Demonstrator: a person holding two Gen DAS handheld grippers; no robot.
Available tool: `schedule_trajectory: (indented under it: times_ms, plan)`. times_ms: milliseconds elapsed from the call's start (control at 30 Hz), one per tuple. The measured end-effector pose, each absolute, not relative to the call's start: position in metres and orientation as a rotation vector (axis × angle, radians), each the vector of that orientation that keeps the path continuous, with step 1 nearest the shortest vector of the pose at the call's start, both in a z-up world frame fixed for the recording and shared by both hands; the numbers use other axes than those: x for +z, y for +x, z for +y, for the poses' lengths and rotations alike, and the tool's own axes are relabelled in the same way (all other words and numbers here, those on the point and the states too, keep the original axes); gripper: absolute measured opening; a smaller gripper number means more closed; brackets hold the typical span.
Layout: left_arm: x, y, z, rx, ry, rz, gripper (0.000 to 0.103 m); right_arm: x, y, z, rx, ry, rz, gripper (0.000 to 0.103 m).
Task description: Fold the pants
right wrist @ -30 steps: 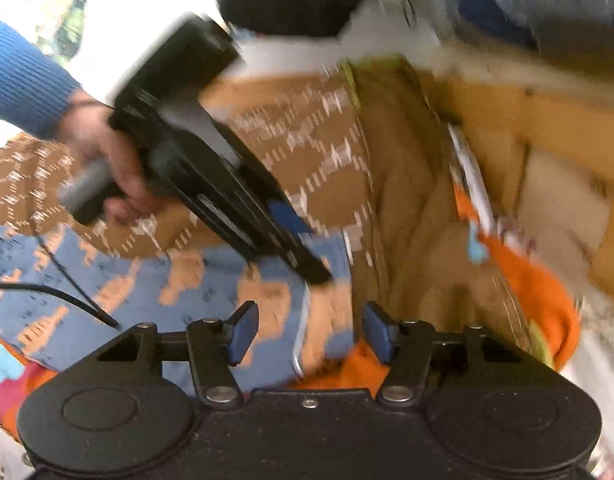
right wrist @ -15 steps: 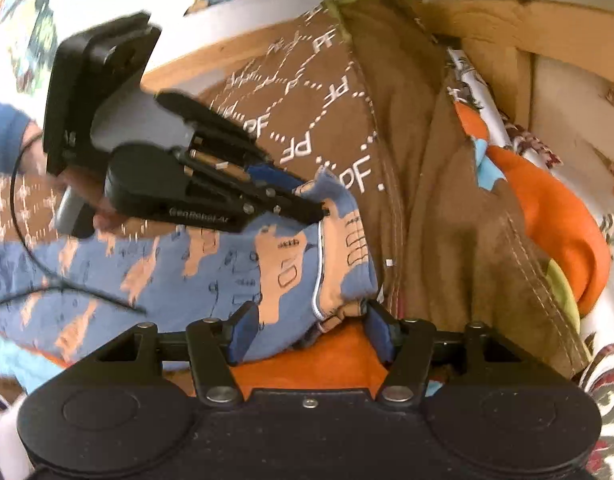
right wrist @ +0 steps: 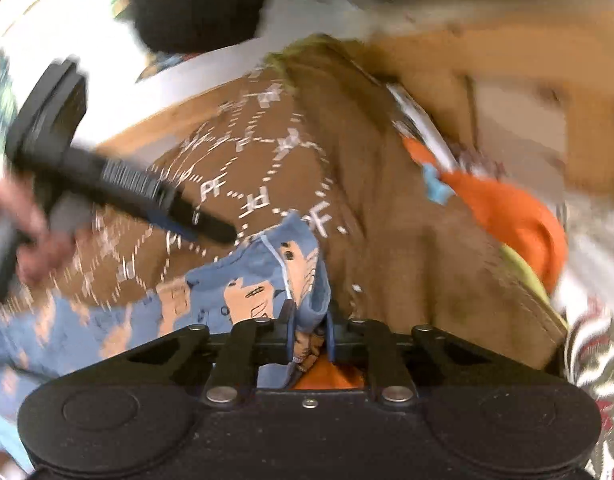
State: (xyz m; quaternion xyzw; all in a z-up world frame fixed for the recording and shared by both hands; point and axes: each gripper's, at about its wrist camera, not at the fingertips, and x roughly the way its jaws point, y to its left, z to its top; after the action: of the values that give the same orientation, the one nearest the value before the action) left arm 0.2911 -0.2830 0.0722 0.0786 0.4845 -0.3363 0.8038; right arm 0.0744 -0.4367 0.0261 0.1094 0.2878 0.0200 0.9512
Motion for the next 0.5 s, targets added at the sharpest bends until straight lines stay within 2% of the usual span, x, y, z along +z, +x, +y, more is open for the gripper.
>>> schedule_trajectory:
  times_ms: [133, 267, 367, 500]
  plan:
    - [0.084, 0.297, -0.273, -0.712, -0.033, 1.124, 0.075, 0.031, 0.065, -0.395, 0.064, -0.07, 0.523, 0.015]
    - [0.091, 0.294, -0.286, -0.702, -0.097, 1.196, 0.079, 0.022, 0.056, -0.358, 0.087, -0.358, 0.47, 0.015]
    - [0.095, 0.289, -0.299, -0.714, -0.113, 1.218, 0.084, 0.015, 0.05, -0.344, 0.117, -0.469, 0.452, 0.014]
    - [0.088, 0.274, -0.323, -0.696, -0.048, 1.226, 0.085, 0.011, 0.046, -0.336, 0.138, -0.551, 0.437, 0.013]
